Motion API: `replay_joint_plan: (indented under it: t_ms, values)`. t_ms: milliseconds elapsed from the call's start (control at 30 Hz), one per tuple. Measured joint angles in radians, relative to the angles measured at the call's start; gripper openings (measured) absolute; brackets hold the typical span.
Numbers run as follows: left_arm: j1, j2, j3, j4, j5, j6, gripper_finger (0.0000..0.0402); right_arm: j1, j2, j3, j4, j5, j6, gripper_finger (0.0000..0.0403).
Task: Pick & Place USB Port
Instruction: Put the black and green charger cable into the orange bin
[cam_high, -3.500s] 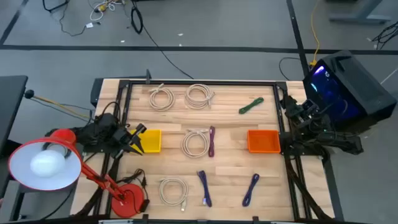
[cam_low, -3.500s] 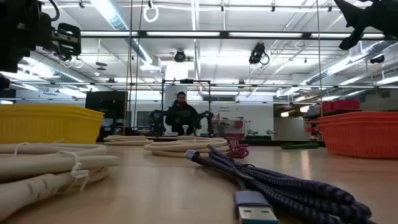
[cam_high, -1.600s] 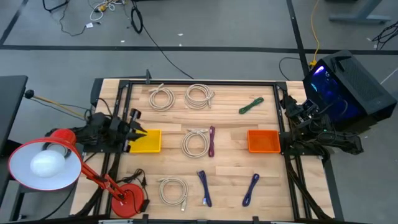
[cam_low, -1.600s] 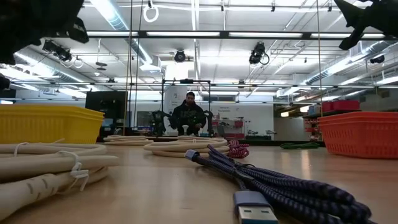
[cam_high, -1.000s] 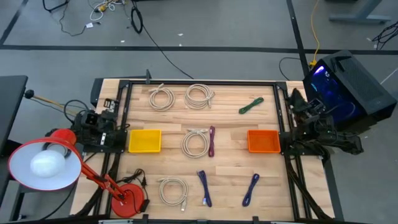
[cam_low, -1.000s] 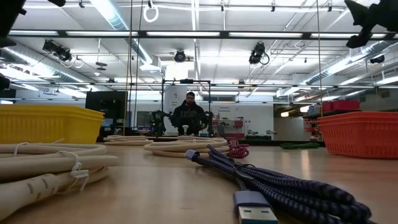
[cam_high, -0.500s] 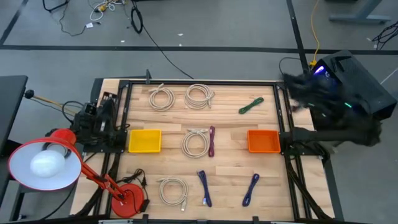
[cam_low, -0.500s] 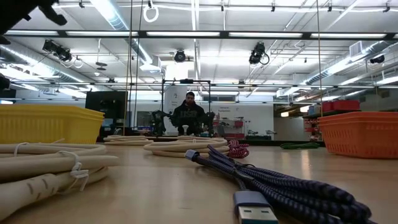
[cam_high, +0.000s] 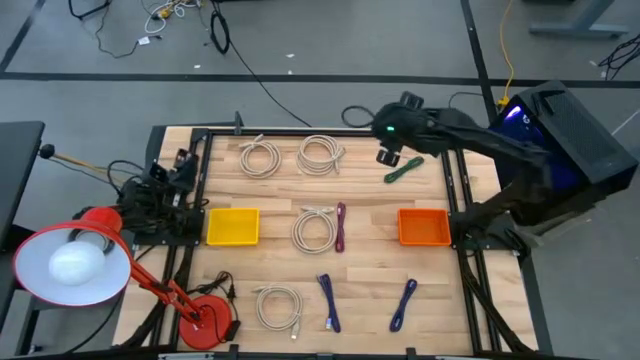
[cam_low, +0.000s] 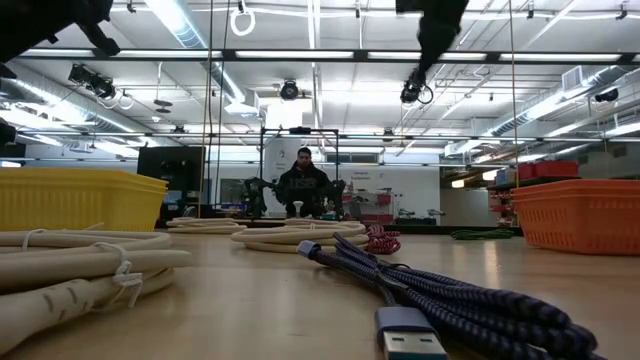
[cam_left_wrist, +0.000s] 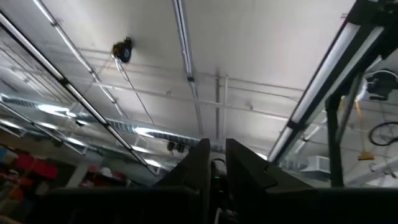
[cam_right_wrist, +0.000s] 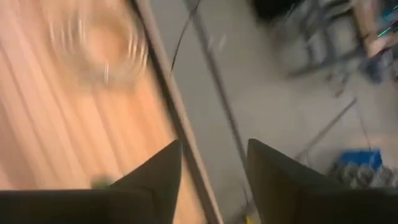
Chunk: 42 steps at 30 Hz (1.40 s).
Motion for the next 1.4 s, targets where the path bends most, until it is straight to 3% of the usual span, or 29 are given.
replay_joint_plan:
  t_ms: [100, 233, 500, 800, 1167, 1400]
  values:
    - [0.000, 0.000, 0.000, -0.075, 0.028, -0.037, 0.0053, -0.059, 0.045, -0.029, -0.074, -0.044, -0.006, 0.0227]
    - [0.000, 0.000, 0.000, -0.181, 0.034, -0.065, 0.0053, -0.152, 0.017, -0.134, 0.020, -0.156, -0.046, 0.0250]
    - [0.000, 0.000, 0.000, -0.323, 0.033, -0.105, 0.0053, -0.304, -0.078, -0.481, 0.183, -0.384, -0.086, 0.0245]
    - [0.000, 0.000, 0.000, -0.359, -0.059, -0.090, 0.0053, -0.318, -0.090, -0.788, 0.366, -0.511, -0.063, 0.0245]
    - [0.000, 0.000, 0.000, -0.384, -0.096, -0.097, 0.0053, -0.315, -0.085, -0.827, 0.580, -0.559, -0.012, 0.0244]
    - [0.000, 0.000, 0.000, -0.391, -0.098, -0.097, 0.0053, -0.311, -0.021, -0.827, 0.557, -0.540, -0.023, 0.0242]
